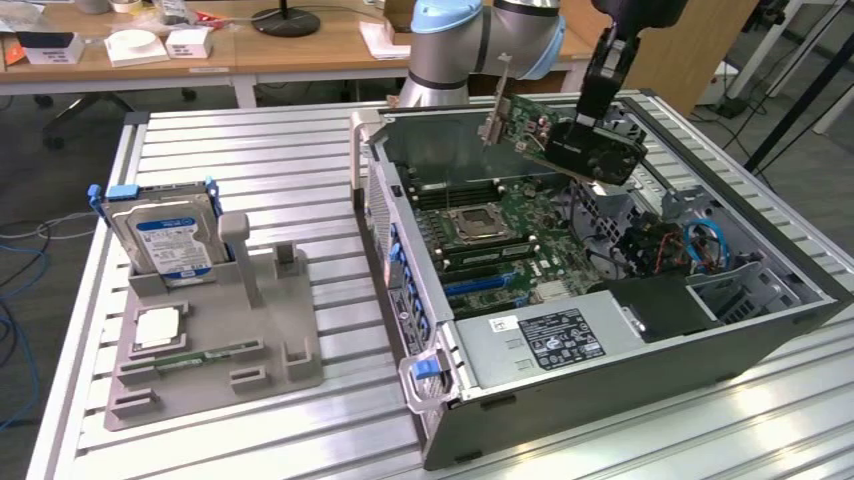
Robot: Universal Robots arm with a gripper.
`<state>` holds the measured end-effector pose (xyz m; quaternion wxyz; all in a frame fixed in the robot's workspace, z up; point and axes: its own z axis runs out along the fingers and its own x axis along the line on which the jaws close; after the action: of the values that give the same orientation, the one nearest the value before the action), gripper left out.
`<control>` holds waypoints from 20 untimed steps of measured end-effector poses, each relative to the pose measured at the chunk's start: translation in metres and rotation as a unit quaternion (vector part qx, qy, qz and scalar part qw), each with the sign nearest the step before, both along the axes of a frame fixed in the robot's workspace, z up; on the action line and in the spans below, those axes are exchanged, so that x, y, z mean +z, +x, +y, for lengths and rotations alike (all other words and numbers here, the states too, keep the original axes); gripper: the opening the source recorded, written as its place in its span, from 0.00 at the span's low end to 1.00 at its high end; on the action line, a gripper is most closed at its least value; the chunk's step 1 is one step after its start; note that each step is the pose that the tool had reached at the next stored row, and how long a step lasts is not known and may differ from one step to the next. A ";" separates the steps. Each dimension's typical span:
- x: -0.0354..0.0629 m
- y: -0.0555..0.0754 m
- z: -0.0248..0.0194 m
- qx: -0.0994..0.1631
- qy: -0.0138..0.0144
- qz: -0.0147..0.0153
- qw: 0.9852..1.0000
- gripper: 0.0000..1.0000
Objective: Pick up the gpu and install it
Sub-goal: 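Insert the gpu into the slot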
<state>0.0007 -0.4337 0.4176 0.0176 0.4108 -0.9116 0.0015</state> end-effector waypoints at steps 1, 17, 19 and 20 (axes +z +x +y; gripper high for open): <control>0.0000 0.000 0.0000 0.016 0.000 0.000 1.000 0.26; 0.0000 0.000 0.0000 0.057 0.000 0.000 0.998 0.26; 0.0000 0.000 0.0000 0.064 0.000 0.000 0.998 0.26; 0.0000 0.000 0.0000 0.068 0.000 0.000 0.998 0.26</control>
<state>0.0007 -0.4337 0.4176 0.0175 0.4721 -0.8814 0.0028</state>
